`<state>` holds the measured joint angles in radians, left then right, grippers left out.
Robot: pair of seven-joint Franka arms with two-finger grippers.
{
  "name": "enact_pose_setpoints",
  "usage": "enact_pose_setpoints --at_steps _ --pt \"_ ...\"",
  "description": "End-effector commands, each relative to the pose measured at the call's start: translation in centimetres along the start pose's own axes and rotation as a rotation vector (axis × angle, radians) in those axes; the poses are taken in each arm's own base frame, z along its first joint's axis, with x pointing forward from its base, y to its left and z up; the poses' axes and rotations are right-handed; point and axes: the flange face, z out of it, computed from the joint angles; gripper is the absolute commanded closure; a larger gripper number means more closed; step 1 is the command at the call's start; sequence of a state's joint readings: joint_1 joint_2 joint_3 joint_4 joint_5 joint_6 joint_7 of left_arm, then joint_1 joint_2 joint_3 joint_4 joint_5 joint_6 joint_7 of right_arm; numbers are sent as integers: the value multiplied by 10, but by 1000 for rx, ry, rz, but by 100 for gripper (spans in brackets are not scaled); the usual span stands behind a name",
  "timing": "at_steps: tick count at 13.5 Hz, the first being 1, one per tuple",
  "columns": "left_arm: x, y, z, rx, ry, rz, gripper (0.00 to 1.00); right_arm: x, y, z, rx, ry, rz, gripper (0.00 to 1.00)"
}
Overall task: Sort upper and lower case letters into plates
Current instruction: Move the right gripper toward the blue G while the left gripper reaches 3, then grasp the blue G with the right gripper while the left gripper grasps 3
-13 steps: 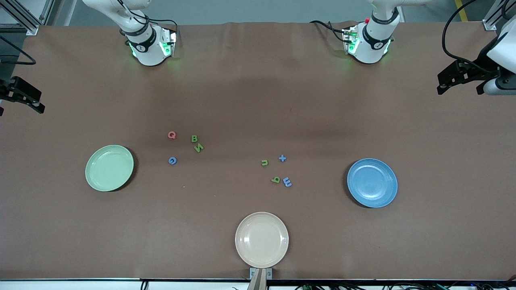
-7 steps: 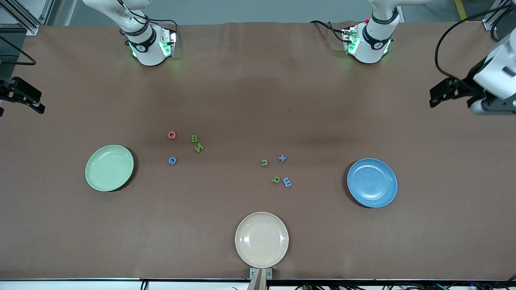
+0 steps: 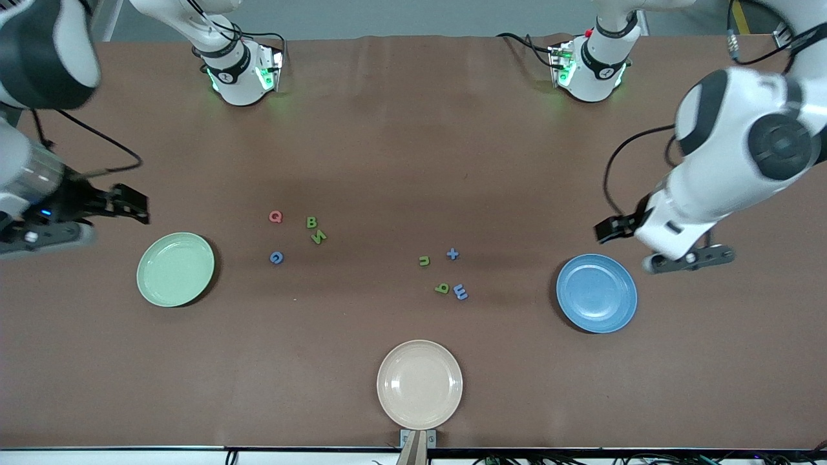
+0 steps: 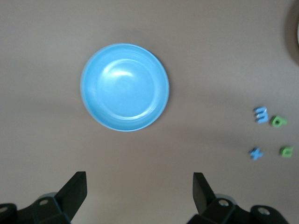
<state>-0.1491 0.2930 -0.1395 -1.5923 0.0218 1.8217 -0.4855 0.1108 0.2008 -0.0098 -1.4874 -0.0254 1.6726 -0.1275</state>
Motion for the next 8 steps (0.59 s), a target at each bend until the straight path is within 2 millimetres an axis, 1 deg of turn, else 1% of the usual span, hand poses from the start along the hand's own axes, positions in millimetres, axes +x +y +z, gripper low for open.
enact_pose_setpoints --at_steps 1,2,3,4,5,7,8 --pt "-10 48 30 2 -32 -133 0 16 -16 14 0 12 -26 0" --pt "-14 67 56 26 -50 -167 0 27 -23 28 6 26 -38 0" --pt "-17 89 81 24 -54 -190 0 30 -34 41 8 18 -52 0" --pt "-10 100 99 11 -47 -217 0 26 -40 61 14 -30 -57 0" --pt "2 106 114 -1 -43 -241 0 20 -57 85 19 -71 -80 0" --pt "17 133 135 -30 -23 -235 2 9 -67 131 63 -119 -54 0" --pt "17 149 144 -37 -10 -219 11 2 -68 154 113 -115 -22 0"
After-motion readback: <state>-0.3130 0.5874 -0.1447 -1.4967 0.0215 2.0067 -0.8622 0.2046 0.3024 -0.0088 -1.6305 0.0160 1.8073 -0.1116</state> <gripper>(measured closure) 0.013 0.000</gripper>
